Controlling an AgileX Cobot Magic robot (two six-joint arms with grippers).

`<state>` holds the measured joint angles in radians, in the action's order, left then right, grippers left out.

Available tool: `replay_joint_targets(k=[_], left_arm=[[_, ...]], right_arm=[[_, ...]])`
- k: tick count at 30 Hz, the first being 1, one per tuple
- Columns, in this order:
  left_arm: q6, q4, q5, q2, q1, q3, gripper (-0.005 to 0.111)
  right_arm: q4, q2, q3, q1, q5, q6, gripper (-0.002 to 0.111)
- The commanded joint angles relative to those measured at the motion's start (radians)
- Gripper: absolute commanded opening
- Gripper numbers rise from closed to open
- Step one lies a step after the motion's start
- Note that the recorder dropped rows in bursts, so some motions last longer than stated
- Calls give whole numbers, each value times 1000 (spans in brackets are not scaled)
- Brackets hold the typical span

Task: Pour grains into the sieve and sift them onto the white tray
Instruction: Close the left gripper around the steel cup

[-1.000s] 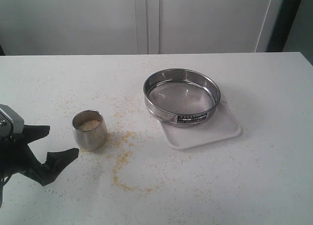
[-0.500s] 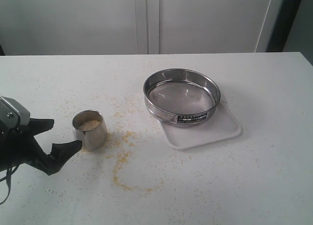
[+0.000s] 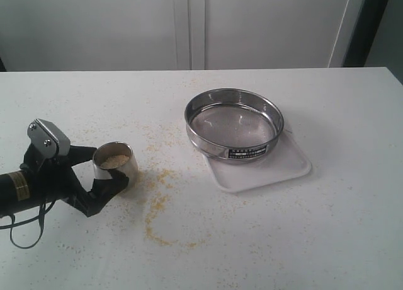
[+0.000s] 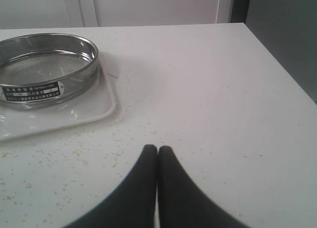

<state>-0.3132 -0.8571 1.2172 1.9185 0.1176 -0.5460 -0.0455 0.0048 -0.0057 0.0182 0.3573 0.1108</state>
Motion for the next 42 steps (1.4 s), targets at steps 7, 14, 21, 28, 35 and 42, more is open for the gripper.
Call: replay_joint_targets(k=[7,14,21,28,35,42], left_arm=[[-4,3,4,79,14,-73,105],[-9,-7,4,99,14,-107,105],[-9,-14,4,112,14,-148,105],[-40,-16,4,165,14,-190,105],[-57,-20,4,165,15,-211,105],[-53,-18,4,165,23,-211,104]], right_arm=[[-3,-5,6,-6,-15,-1,0],[-3,-5,6,-6,-15,-1,0],[-3,-5,6,-6,-15,-1,0],[-3,-5,6,-6,-15,-1,0],[-3,-5,6,-6,-15,-1,0],[-3,-5,6,-6,-15,-1,0]])
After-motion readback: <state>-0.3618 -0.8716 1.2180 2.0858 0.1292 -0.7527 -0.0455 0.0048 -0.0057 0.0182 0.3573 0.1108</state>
